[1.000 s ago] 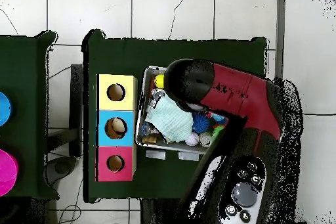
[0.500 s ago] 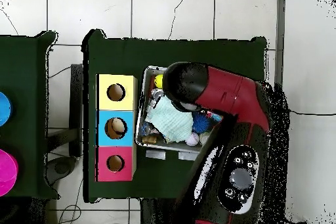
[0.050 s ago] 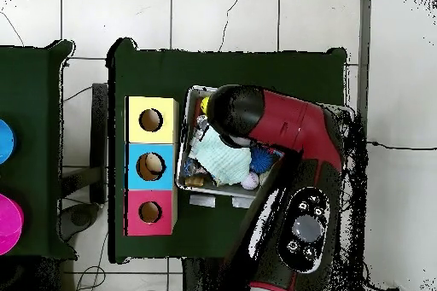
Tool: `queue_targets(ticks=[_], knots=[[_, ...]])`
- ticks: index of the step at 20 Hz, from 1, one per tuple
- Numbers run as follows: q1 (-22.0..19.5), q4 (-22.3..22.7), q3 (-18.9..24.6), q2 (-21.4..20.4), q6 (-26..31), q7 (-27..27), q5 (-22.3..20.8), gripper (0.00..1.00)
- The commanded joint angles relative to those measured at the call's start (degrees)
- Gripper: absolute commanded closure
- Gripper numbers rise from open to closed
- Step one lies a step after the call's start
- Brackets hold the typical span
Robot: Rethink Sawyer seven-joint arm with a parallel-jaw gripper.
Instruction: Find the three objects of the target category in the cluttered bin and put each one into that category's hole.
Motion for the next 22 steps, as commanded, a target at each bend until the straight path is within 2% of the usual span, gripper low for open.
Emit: queue_targets(ticks=[1,5,9,13,16,22], knots=[[1.14,8.01,4.34,1.15,-5.82,13.71,1.91,0.00],[2.95,2.33,-0.03,0.03,-1.03,14.20,-0.19,0.00],[1.75,-7.11,-2.83,1.33,4.53,11.43,-1.50,0.00],[-1.41,-10.41,-2.30,4.31,0.55,8.13,-2.12,0.00],[-3.73,-12.10,-1.18,6.80,-4.48,6.11,-3.01,0.00],[-6.32,-13.43,0.87,9.93,-9.73,5.20,-4.01,0.00]])
